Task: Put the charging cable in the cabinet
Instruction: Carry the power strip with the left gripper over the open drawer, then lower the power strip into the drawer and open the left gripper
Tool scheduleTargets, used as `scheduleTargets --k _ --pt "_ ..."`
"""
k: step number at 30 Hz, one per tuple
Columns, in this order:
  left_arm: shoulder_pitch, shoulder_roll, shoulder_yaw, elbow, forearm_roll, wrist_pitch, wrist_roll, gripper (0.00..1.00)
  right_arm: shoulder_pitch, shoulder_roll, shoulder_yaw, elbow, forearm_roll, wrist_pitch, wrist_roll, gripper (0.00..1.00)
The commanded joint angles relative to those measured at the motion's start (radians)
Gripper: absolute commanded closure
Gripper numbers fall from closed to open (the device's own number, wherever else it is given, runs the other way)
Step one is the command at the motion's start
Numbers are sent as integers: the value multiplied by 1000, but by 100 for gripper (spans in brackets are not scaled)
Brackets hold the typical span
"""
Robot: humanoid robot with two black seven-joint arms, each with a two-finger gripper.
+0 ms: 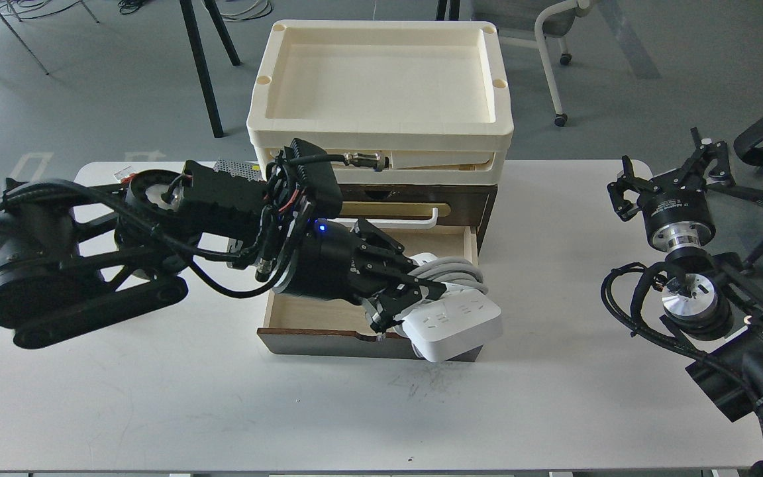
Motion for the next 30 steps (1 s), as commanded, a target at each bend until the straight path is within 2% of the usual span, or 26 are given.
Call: scheduleTargets --k 1,6,9,14,30 --pt "17 -6 5 108 29 0 20 98 0 0 0 2 0 0 1 0" --pt "19 -8 51 212 78 0 20 99 -1 0 -2 2 -3 0 1 0" --pt "49 1 97 214 83 0 23 99 -1 0 -2 4 -3 0 1 0" --pt "122 7 83 209 112 0 38 98 -1 0 -2 2 -4 0 1 0" --pt "123 -56 27 228 124 0 51 96 -1 2 -2 4 -3 0 1 0"
